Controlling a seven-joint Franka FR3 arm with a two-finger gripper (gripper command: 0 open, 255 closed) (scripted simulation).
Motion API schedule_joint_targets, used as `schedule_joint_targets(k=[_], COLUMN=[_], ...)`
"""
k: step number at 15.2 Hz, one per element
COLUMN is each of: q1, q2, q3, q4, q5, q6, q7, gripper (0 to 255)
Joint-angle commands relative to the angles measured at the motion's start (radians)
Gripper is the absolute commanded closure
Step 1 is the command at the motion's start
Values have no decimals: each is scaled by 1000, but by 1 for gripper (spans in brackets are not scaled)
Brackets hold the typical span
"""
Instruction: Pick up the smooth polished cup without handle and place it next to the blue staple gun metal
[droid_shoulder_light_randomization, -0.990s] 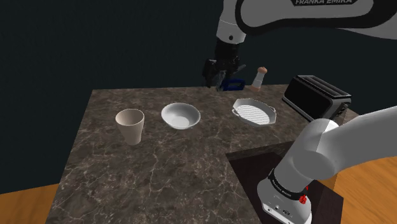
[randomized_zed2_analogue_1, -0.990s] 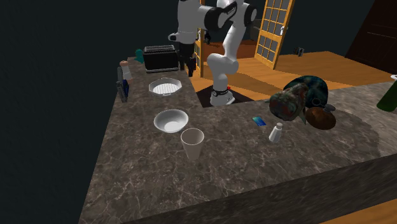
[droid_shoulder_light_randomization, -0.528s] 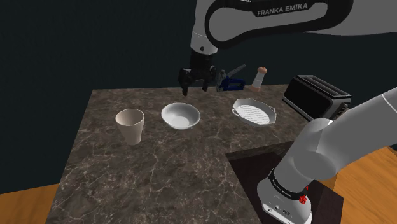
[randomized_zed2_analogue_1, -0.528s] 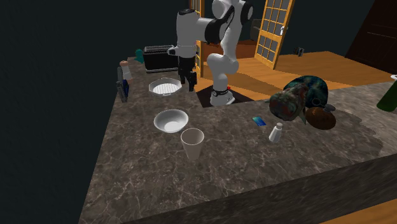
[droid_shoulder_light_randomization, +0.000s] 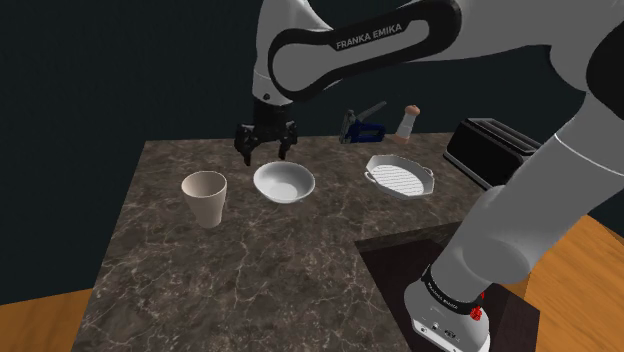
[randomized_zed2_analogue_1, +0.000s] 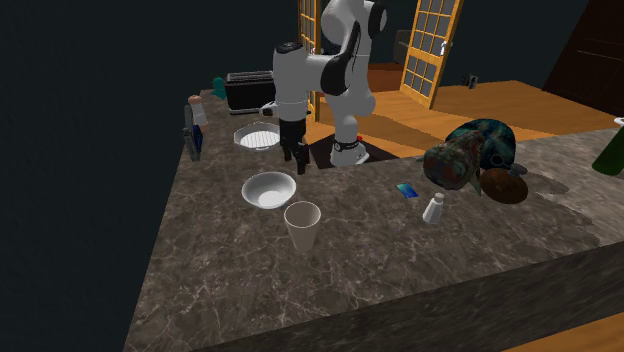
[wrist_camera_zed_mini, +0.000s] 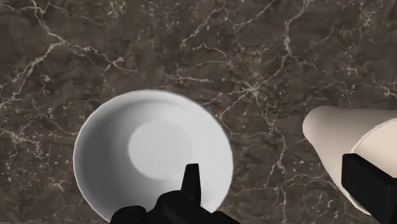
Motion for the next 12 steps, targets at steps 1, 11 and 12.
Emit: schedule_joint_targets(k=[1, 11, 12], q1=[7, 51, 52], q2=[63, 315, 323], q3=[15, 43, 43], q4=[40, 202, 198], q5=[-7, -68, -71], q6=[28, 125, 137], q7=[33, 145, 147], gripper=[0, 0, 0])
